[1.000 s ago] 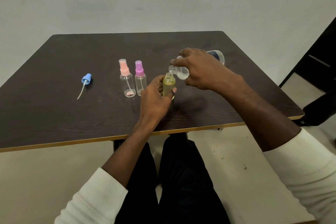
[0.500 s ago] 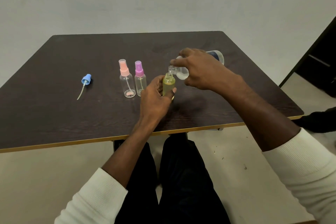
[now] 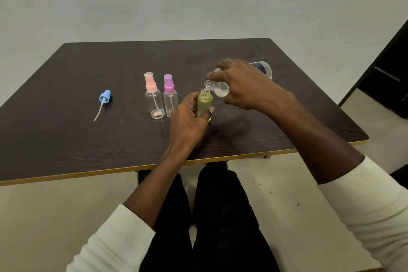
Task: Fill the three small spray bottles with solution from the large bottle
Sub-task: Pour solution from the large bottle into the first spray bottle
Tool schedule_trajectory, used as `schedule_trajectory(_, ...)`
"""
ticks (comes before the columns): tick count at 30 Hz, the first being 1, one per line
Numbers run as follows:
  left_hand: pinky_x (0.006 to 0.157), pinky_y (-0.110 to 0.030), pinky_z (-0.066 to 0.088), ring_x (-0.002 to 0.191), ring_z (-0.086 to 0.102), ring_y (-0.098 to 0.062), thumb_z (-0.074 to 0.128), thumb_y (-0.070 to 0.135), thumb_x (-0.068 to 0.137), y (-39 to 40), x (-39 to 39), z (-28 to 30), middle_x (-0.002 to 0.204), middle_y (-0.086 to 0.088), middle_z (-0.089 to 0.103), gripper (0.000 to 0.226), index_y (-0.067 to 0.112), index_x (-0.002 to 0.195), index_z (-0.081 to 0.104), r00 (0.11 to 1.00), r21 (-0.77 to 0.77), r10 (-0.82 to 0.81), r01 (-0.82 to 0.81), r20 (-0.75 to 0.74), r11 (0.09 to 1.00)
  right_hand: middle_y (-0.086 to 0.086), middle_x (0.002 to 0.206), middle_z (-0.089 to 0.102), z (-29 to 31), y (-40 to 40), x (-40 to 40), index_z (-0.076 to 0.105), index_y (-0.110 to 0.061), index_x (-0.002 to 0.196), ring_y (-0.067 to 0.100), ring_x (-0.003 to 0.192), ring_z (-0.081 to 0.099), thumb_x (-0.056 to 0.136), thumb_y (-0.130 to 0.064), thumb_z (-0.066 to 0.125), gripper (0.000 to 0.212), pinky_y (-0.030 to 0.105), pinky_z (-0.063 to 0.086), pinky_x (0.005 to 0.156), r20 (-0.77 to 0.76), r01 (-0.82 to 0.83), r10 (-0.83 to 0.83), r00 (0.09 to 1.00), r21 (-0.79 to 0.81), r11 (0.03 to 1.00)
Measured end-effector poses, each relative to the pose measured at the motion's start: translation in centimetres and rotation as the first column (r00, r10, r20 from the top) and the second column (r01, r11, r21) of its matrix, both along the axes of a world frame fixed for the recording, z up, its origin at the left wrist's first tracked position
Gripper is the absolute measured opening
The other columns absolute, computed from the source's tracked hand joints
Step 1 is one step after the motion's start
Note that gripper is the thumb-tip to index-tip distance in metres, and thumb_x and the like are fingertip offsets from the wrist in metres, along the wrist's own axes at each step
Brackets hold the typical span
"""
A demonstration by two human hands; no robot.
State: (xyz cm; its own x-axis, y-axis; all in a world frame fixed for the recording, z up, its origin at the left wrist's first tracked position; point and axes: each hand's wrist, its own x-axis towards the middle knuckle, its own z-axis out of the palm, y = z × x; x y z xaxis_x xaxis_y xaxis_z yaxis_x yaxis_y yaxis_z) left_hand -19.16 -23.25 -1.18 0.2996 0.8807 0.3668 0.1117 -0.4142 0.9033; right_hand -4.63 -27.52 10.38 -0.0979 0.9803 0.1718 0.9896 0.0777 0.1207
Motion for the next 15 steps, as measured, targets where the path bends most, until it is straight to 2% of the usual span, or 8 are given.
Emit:
schedule_trajectory(6, 0.083, -0.012, 0.052, 0.091, 0.064, 0.014, 0.078, 0.015, 0.087, -0.13, -0.07, 0.14, 0.093, 0.027, 0.065, 0.04, 0.038, 0.11, 0.055, 1.0, 0.0, -0.003, 0.003, -0.007, 1.0, 0.008, 0.14, 0.047, 0.07, -0.15, -0.05, 0.046, -0.028, 0.143, 0.027, 0.127, 0.046, 0.085, -0.017, 0.068, 0.063, 0.038, 0.037, 0.101, -0.001, 0.002, -0.002, 1.0, 0.006, 1.0)
schedule_trajectory(15, 0.092, -0.03, 0.057, 0.099, 0.068, 0.002, 0.078, 0.015, 0.086, -0.03, 0.03, 0.01, 0.1, 0.018, 0.07, 0.039, 0.037, 0.111, 0.058, 1.0, -0.03, -0.01, 0.01, 0.02, 0.999, 0.008, 0.14, 0.047, 0.02, -0.09, -0.02, 0.046, -0.029, 0.142, 0.027, 0.127, 0.046, 0.085, -0.017, 0.068, 0.062, 0.039, 0.038, 0.1, 0.001, 0.001, -0.001, 1.0, 0.007, 1.0)
